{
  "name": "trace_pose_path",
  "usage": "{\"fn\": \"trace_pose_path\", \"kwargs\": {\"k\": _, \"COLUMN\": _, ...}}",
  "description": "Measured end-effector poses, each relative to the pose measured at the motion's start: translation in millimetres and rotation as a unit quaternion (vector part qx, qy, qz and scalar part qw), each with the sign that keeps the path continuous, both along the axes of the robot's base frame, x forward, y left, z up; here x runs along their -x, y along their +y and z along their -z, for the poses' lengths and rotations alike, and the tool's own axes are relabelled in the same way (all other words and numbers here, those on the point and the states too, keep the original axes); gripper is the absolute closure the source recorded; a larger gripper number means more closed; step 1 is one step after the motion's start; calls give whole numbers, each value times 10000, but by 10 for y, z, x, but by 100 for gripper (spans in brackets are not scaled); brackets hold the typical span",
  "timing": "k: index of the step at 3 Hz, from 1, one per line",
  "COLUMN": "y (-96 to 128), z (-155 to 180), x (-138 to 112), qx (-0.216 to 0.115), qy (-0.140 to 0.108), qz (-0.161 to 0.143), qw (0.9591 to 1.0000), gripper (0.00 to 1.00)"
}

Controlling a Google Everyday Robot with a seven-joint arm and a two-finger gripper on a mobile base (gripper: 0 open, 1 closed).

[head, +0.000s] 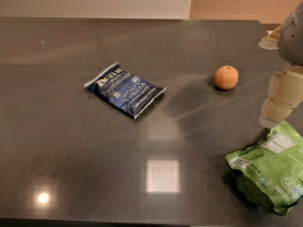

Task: Pick orange

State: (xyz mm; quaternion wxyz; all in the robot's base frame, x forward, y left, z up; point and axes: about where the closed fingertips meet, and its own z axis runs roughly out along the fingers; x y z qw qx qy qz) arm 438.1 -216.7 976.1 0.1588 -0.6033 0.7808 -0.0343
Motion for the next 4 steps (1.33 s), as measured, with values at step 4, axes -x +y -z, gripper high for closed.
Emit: {"fn": "trace_pose_path", "kwargs": {"k": 4, "y": -168, "z": 176, "x": -880, "qx": -578, "qy": -26, "qz": 366, "qw": 9976, "gripper": 0}}
